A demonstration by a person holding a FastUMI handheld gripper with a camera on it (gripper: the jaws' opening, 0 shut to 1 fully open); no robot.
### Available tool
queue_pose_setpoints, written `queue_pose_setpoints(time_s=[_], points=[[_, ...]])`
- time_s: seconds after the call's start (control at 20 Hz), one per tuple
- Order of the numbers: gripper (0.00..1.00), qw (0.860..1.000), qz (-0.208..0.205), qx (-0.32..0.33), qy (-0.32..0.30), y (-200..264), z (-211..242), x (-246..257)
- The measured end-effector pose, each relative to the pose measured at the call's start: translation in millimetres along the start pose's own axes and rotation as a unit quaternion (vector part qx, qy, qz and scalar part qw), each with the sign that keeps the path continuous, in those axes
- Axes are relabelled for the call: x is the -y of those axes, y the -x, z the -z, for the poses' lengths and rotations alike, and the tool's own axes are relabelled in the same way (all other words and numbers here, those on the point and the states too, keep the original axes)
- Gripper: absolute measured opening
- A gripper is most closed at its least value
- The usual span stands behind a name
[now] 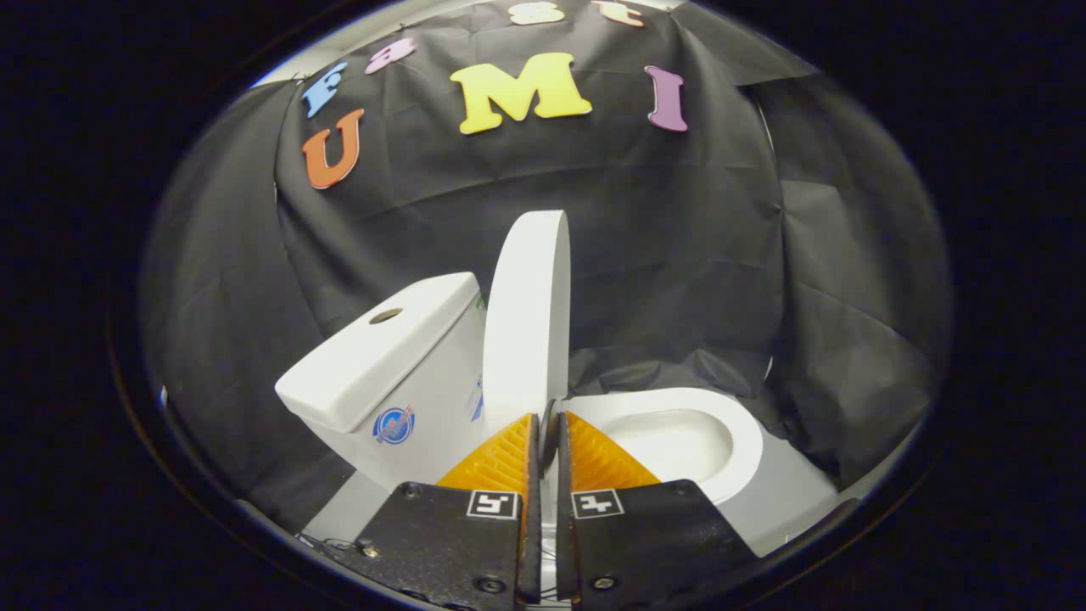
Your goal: Open the toilet lid.
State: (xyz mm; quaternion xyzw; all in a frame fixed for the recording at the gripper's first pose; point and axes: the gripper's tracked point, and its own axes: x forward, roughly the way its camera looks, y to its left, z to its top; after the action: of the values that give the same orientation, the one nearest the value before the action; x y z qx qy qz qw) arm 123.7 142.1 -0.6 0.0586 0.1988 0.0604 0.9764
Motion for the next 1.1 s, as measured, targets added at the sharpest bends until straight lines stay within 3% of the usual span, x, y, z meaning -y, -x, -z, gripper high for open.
queue_pose_setpoints(time_s=[1.1], points=[[0.11,0.992,-0.004,0.006,0.129,-15,15,-95]])
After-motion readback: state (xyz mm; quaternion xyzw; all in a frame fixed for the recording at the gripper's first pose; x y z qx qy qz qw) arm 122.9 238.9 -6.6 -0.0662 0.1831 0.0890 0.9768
